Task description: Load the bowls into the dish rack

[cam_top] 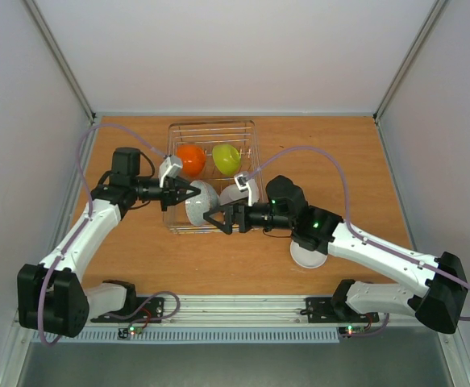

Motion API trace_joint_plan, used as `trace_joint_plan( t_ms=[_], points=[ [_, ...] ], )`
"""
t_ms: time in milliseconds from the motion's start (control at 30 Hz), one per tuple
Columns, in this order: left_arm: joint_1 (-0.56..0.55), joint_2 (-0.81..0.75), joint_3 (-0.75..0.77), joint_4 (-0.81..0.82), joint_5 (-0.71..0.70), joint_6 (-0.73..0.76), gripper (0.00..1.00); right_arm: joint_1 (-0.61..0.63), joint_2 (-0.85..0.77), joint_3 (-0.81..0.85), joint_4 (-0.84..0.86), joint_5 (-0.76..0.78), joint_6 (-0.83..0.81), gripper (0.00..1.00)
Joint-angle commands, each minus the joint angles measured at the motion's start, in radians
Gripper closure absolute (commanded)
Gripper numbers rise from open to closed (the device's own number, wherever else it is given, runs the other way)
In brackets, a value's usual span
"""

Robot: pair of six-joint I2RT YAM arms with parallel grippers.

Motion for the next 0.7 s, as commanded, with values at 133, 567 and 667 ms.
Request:
trace_joint_plan(
  t_ms=[133, 567, 667],
  points=[
    [0.002, 0.000, 0.039, -0.044, 0.104, 0.042, 1.00, -0.007, 0.006, 0.036, -0.036, 0.036, -0.061, 0.04],
    [0.002, 0.007, 0.055, -0.114, 0.140, 0.117, 1.00, -0.007, 0.089, 0.086, -0.019, -0.007, -0.083, 0.09],
    [0.002, 0.009, 0.055, -0.115, 0.133, 0.120, 1.00, -0.007, 0.096, 0.086, 0.003, -0.045, -0.075, 0.26]
  ],
)
